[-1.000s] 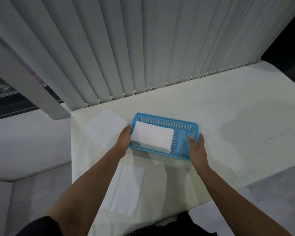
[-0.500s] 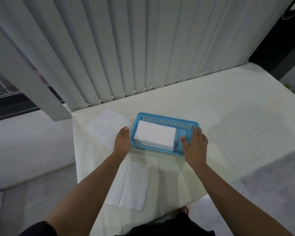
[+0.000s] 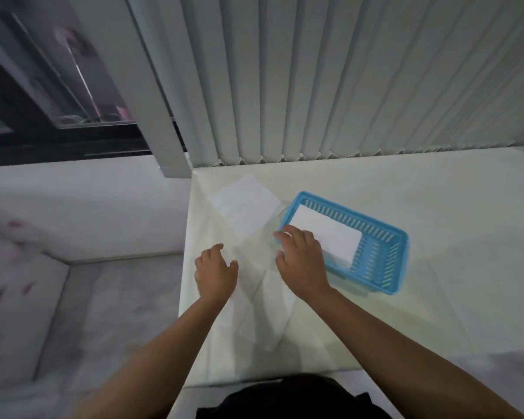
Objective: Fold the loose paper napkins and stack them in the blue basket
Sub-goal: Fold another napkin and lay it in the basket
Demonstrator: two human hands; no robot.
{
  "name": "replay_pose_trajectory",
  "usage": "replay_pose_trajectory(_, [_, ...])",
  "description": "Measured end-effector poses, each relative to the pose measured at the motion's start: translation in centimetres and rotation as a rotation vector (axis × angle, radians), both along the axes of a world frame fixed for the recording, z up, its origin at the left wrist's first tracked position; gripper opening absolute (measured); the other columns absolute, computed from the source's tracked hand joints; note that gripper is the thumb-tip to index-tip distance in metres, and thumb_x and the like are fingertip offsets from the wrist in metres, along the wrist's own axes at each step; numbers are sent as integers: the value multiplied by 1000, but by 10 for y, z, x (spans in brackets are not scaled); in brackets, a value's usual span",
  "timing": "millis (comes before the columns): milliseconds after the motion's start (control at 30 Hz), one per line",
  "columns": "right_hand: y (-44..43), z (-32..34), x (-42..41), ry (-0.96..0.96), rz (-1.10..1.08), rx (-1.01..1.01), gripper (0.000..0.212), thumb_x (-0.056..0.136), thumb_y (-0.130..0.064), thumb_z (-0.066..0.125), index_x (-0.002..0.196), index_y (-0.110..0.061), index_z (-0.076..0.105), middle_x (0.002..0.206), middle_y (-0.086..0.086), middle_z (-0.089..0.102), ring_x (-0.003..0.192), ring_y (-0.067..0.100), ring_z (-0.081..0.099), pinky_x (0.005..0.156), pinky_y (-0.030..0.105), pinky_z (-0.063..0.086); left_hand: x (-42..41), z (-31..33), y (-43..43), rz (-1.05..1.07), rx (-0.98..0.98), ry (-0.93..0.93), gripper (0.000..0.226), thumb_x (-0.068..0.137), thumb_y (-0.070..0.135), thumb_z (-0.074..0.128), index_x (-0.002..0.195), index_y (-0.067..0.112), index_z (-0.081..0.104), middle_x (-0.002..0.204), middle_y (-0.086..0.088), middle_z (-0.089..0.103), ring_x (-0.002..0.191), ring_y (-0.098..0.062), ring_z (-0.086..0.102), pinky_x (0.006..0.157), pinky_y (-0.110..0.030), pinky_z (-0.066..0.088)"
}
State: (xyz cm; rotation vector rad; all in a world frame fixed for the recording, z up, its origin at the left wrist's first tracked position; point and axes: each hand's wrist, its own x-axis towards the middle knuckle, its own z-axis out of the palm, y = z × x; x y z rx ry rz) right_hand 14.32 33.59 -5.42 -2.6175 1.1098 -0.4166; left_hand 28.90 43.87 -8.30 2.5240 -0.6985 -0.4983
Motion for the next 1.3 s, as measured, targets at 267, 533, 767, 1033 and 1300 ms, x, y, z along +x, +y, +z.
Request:
replay_pose_trajectory(267, [10,-33,63,354,439,45,46,91,-10,45,136,-19,46,140,5,48,121,27,45,97,40,38,-15,-15,61,28,182,8,65,78,44,68,131,17,42,127,-6,50,115,-27,51,92,-39,44])
replay_pose_trajectory(533, [9,-48,74,519,525,114,60,92,-8,45,147,-26,27,152,7,32,129,30,38,103,43,36,-7,-18,61,-12,149,230,34,81,20,62,112,16,47,98,-3,60,88,-26,60,71,-36,48])
replay_pose_trajectory(767, [0,-28,80,308,466,98,14,93,-15,49,104,-17,57,115,4,58,102,22,51,77,29,41,21,0,53,-197,158,-101,19,84,13,49,97,15,63,97,-4,62,95,-27,57,71,-33,43])
replay_pose_trajectory(1033, [6,-17,49,145,429,101,17,93,-23,53,105,-22,65,100,-3,67,85,14,54,75,26,37,24,9,72,-408,25,86,14,85,35,60,94,24,63,97,6,63,97,-15,57,80,-33,48])
replay_pose_trajectory(1300, [14,-33,-6,345,520,83,26,90,-23,49,109,-28,66,115,-7,64,105,16,52,93,31,34,7,-2,87,-480,44,387,30,77,61,56,95,38,60,101,18,63,88,-3,57,74,-20,44])
